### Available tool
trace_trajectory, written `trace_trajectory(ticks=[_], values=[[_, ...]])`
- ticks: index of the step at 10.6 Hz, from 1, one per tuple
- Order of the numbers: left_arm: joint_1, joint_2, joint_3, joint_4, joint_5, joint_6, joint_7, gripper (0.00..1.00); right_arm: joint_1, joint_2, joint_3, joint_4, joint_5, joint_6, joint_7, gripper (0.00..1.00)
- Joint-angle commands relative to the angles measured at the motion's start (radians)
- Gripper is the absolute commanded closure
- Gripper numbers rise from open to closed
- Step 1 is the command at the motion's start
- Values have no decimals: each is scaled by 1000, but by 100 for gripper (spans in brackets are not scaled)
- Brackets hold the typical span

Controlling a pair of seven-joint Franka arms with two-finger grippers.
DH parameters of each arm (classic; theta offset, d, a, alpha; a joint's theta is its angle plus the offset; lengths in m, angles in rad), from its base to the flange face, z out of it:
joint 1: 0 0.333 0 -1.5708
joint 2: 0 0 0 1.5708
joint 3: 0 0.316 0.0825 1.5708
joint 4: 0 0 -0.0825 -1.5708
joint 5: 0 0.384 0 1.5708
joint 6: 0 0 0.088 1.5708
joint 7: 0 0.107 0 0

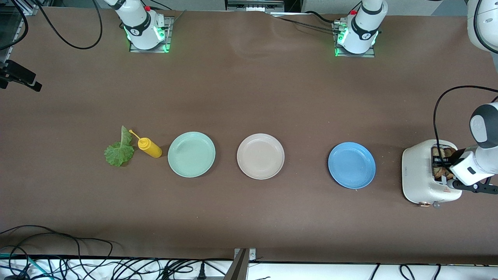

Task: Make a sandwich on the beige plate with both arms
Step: 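Lower the left gripper and grasp one bread slice in the toaster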

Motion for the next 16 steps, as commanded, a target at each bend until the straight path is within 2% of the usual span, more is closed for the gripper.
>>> trace_trajectory(ticks=[1, 6, 11, 13, 16], values=[[-5, 4, -3, 7, 28, -12, 18, 100, -4, 3, 3, 23, 8, -26, -17, 0], [-7, 2, -7, 54, 8, -68, 18, 100, -2, 3, 6, 23, 9, -26, -17, 0], [-7, -2, -7, 132, 8, -107, 18, 100, -2, 3, 0, 23, 11, -26, -17, 0], [-7, -4, -9, 192, 6, -162, 18, 100, -4, 3, 0, 23, 12, -27, -17, 0], [-7, -7, -18, 234, 5, -207, 17, 100, -2, 3, -2, 23, 12, -26, -17, 0]])
